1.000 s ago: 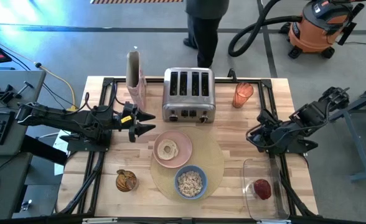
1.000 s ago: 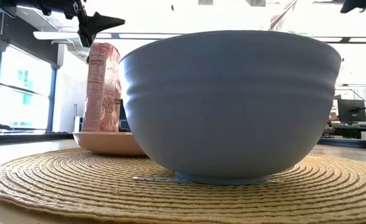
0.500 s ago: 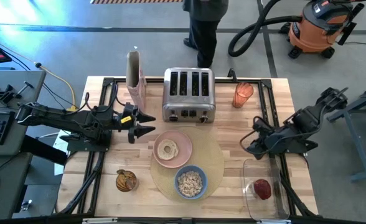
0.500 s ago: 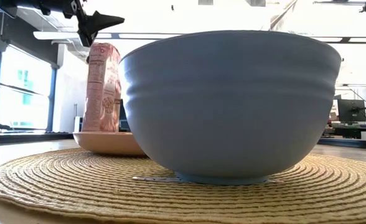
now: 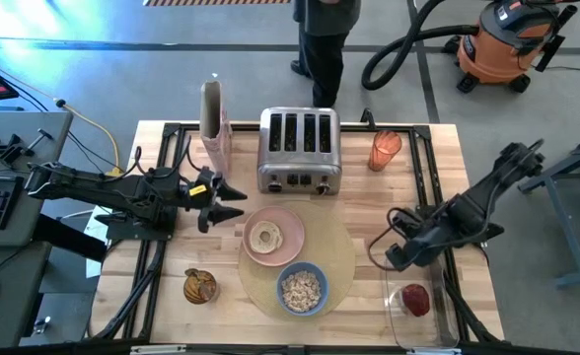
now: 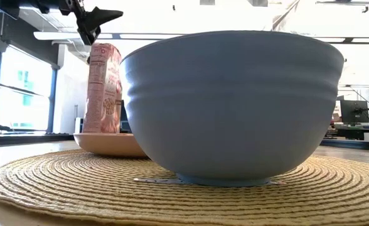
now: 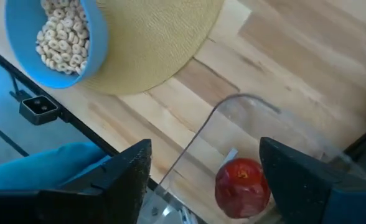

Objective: Arrange a breakfast setting

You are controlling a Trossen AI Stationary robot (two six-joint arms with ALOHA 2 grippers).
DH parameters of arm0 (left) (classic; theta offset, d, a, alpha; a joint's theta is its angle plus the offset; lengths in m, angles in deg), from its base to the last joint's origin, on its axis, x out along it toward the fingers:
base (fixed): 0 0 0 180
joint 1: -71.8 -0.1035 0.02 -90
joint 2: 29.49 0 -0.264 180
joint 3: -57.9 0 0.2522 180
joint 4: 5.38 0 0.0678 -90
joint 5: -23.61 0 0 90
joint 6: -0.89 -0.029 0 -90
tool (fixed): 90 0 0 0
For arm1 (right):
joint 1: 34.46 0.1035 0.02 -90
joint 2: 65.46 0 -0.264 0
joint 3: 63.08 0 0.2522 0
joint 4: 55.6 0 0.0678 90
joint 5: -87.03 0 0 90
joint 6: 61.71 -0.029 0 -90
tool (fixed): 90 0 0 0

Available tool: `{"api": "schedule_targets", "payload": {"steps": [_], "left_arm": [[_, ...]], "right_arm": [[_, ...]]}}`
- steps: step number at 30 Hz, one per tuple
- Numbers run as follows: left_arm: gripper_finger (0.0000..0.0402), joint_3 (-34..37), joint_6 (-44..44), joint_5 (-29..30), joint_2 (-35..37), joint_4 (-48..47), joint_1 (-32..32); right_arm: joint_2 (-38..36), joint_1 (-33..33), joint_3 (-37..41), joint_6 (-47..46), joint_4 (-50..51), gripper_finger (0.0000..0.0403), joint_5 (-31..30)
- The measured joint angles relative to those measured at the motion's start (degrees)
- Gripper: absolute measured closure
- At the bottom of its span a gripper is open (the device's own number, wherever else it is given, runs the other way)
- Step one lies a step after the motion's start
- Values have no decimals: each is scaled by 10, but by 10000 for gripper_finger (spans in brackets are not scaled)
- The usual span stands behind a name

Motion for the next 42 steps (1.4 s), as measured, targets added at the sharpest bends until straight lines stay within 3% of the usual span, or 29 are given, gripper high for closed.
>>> {"api": "schedule_targets", "payload": {"steps": [14,24,28,42], "left_arm": [[135,0,-16,-16,0,-3,0],[135,0,-19,-16,0,-26,0],[135,0,-19,-16,0,-26,0],[135,0,-19,-16,0,-26,0]], "right_arm": [[20,100,0,-143,12,123,31],[62,173,0,-251,8,95,57],[92,193,0,-266,-4,95,93],[198,210,0,-295,-58,96,95]]}}
